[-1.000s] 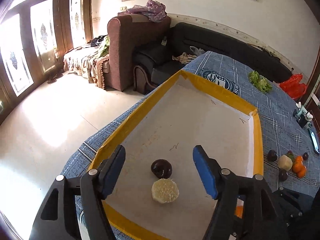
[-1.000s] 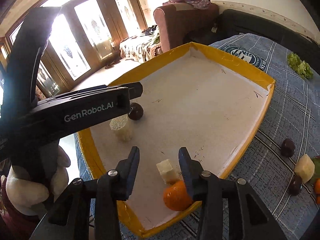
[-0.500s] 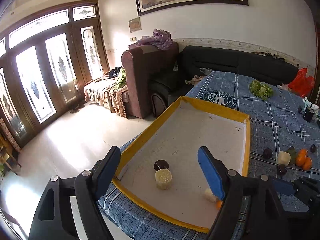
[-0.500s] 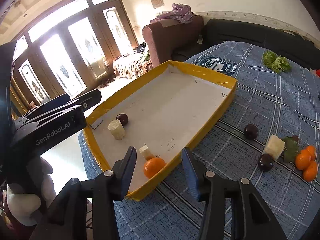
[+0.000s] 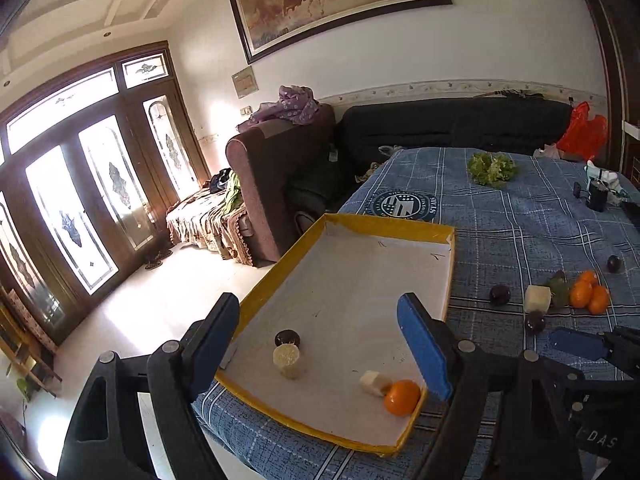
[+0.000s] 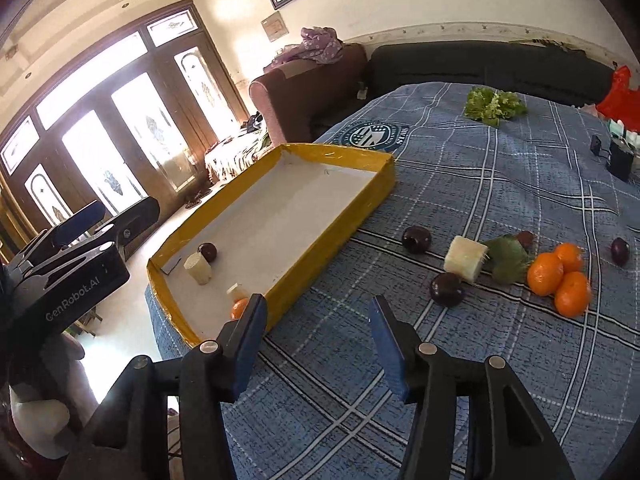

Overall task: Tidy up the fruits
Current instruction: 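Return both grippers to the fruit and grasp a plum with the left gripper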

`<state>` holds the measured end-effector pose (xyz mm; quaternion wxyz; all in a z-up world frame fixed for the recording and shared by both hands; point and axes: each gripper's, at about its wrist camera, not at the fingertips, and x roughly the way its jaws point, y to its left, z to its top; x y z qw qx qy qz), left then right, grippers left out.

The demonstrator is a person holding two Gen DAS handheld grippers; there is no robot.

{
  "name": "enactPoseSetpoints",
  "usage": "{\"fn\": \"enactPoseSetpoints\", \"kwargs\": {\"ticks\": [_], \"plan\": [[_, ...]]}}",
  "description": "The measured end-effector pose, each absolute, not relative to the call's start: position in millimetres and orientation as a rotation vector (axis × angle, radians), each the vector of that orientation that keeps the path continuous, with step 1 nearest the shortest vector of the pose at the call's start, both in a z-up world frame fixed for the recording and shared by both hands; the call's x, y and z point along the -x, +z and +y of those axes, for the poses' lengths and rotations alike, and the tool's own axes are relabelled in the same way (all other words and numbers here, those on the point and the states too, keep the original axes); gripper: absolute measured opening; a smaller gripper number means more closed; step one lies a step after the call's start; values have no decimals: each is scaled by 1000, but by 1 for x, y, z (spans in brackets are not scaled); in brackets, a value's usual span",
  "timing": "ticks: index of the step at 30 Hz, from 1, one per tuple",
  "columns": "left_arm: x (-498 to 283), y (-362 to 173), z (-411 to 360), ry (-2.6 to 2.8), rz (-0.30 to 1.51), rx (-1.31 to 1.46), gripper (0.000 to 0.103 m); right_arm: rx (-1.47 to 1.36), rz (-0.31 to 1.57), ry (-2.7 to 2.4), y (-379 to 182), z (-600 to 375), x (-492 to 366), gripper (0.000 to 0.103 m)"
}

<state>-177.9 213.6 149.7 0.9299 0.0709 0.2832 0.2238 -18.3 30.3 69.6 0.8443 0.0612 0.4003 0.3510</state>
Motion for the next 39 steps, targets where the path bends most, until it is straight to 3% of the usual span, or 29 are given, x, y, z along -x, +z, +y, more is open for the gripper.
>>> {"fn": "enactPoseSetpoints", "kwargs": {"ticks": [12,23,31,39], "plan": [[157,135,189,380,634,-165,81,-203,859,660,58,-22,-4,58],[117,78,194,72,823,133,81,-363,864,388,57,-133,-59,59],[101,55,172,-73,862,132,81,-224,970,320,16,-110,-78,59],[72,47,142,-180,874,48,81,-167,957,387,11,-102,-76,59]]}}
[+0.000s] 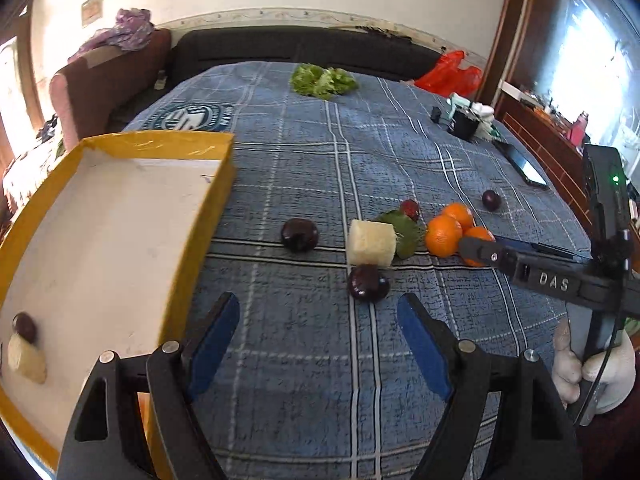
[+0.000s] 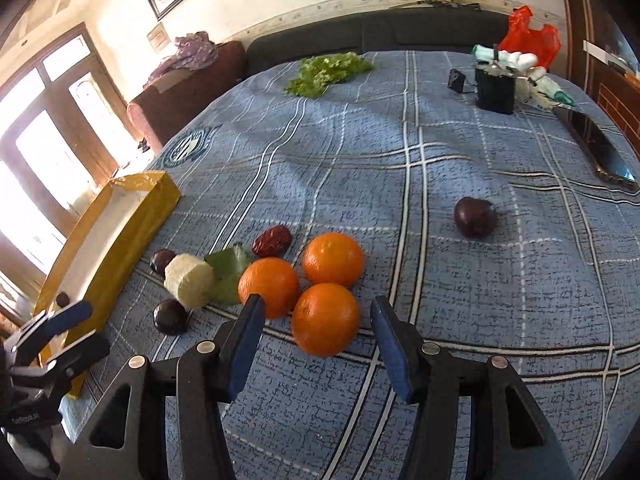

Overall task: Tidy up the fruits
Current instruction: 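Return both grippers to the fruit and grasp a plum with the left gripper, then carry the plum into the tray with the left gripper while the right carries an orange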

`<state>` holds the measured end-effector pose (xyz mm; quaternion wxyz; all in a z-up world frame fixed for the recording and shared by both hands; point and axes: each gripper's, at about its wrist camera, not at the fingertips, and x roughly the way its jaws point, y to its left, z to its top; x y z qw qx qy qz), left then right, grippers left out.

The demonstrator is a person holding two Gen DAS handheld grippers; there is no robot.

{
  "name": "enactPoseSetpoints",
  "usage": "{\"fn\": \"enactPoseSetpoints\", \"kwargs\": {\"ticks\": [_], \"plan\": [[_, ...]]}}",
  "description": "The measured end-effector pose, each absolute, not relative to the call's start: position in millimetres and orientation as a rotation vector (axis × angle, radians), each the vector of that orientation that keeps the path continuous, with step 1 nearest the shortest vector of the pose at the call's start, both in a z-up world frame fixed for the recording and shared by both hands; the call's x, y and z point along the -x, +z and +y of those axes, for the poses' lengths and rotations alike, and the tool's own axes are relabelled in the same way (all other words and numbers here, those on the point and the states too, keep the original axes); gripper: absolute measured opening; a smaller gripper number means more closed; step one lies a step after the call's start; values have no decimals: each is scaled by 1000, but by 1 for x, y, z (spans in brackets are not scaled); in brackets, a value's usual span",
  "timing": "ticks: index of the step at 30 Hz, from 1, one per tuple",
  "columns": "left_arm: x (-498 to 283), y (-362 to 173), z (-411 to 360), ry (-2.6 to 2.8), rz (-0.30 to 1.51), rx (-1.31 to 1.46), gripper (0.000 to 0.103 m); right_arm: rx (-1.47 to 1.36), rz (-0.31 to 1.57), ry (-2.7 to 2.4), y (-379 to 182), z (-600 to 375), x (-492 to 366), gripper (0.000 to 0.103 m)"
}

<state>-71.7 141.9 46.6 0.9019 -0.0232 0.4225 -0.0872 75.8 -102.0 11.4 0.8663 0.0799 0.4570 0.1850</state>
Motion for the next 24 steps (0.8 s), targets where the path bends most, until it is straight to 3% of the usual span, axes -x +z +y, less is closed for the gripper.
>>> {"fn": "enactPoseSetpoints", "kwargs": {"ticks": [6,11,13,14,15,24], "plan": [[47,33,118,-241,912,-6,69,-105,966,394,6,-92,-76,59],[32,17,105,-270,967,-30,45,-96,957,384,4,-91,-76,59],[33,16,103,-263,951,-45,38,-93,956,379,4,-90,-76,50],[34,16,103,-262,947,-44,28,-85,953,373,4,-90,-75,47],[34,17,104,-267,946,-34,28,-72,951,361,4,-89,-75,38],[60,39,123,-213,877,50,28,-73,920,369,12,-87,-65,38]]}}
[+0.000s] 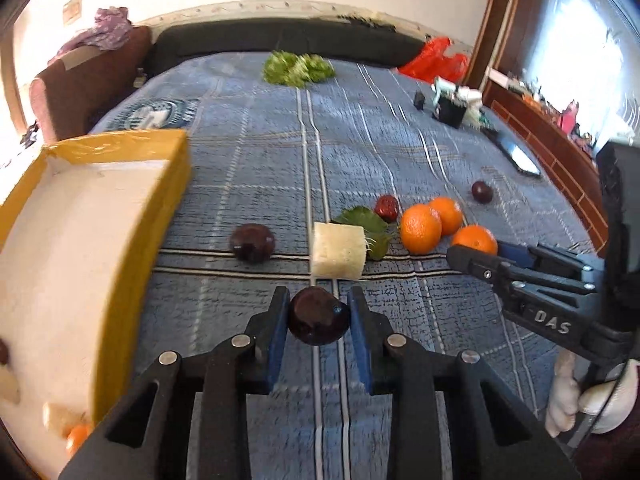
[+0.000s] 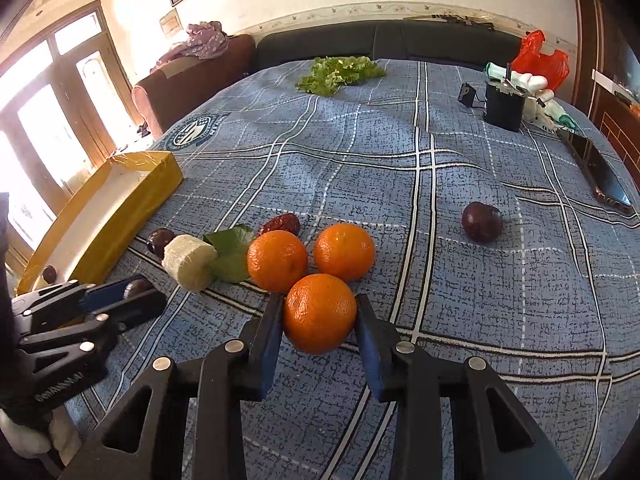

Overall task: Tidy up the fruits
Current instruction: 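Carry the plum into the tray with the left gripper while the right carries an orange, then release the plum and orange in the tray and withdraw both grippers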

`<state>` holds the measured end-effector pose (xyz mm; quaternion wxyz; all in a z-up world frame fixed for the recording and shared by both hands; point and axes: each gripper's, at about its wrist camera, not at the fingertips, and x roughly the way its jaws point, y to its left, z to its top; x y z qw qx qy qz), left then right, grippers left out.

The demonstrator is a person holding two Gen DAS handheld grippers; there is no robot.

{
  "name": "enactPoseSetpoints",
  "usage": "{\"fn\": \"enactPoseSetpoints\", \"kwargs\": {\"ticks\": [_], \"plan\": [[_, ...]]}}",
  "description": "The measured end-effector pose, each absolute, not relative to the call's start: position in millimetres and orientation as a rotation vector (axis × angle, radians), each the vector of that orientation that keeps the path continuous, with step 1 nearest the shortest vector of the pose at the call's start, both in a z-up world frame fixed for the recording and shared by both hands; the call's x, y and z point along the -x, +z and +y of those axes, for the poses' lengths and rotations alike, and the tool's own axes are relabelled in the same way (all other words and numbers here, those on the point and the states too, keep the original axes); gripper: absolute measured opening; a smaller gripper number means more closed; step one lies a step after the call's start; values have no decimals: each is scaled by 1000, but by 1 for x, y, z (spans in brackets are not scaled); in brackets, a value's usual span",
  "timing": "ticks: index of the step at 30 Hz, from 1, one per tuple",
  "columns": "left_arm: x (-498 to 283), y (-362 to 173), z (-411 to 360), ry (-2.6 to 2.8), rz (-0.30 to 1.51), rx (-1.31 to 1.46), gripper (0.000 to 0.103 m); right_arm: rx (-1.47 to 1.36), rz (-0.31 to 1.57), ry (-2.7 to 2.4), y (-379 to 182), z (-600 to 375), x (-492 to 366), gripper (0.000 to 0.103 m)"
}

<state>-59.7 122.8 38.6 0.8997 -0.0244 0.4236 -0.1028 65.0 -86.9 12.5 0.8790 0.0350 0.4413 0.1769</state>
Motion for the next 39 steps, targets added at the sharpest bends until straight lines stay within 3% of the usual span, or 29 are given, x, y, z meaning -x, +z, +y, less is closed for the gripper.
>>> {"fn": "enactPoseSetpoints", "kwargs": {"ticks": [15,26,37,39], "plan": [[128,105,271,137,718,133,29,-94,830,558,66,-17,-19,39],[98,75,348,252,771,199,29,-6,898,762,68,113,-21,39],[88,52,378,273,824,286,29,155,962,820,38,197,-25,39],[90,51,379,279,824,285,34,159,975,819,33,200,-26,40]]}}
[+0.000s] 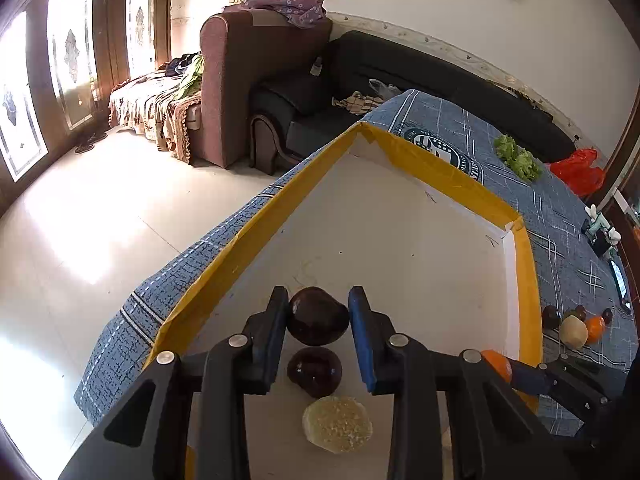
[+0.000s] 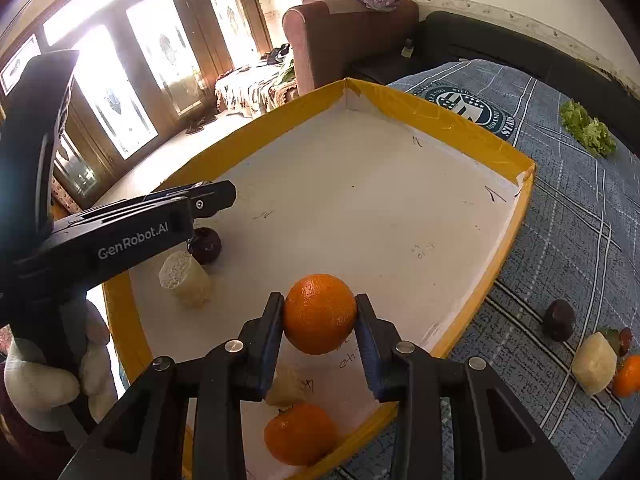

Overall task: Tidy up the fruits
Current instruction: 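Release the plum and orange in the tray and withdraw both grippers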

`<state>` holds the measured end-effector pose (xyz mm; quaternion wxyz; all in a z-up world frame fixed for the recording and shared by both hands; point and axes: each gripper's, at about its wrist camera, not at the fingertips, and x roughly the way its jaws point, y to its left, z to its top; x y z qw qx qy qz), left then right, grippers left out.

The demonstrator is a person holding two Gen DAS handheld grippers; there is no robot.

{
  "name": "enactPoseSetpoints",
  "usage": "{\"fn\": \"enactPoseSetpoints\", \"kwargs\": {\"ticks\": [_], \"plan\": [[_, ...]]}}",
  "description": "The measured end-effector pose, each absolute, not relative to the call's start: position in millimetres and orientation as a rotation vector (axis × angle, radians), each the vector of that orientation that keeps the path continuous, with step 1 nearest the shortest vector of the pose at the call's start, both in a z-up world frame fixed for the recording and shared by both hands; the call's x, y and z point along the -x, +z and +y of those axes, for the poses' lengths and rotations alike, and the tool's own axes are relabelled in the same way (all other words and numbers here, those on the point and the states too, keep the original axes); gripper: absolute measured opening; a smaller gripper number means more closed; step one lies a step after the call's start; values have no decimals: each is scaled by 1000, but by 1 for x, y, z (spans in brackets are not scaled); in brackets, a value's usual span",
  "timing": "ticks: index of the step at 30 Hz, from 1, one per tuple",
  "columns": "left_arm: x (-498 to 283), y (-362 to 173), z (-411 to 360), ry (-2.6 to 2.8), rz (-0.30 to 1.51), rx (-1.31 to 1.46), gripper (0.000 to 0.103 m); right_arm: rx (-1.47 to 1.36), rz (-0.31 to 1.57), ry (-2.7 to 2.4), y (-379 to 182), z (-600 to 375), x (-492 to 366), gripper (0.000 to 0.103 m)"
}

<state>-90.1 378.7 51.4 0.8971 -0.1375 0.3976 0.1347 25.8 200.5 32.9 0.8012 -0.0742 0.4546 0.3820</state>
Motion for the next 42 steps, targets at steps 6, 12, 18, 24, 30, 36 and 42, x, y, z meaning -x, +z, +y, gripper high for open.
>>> {"fn": "enactPoseSetpoints", "kwargs": {"ticks": [6,12,18,24,30,36,42], "plan": [[102,66,371,307,781,247,64,185,964,815,31,204,-27,42],[116,85,352,297,764,215,75,165,921,821,47,192,-19,46],[129,103,322,292,743,160,82,107,873,792,66,156,-9,54],[142,104,278,2,824,318,89,22,858,694,70,85,-13,57],[150,102,230,-101,819,277,89,-84,868,496,60,-21,-30,57],[141,86,214,-138,867,298,89,-208,861,319,54,-117,-42,58],[132,80,195,-161,877,256,89,-277,873,264,44,-152,-57,58]]}}
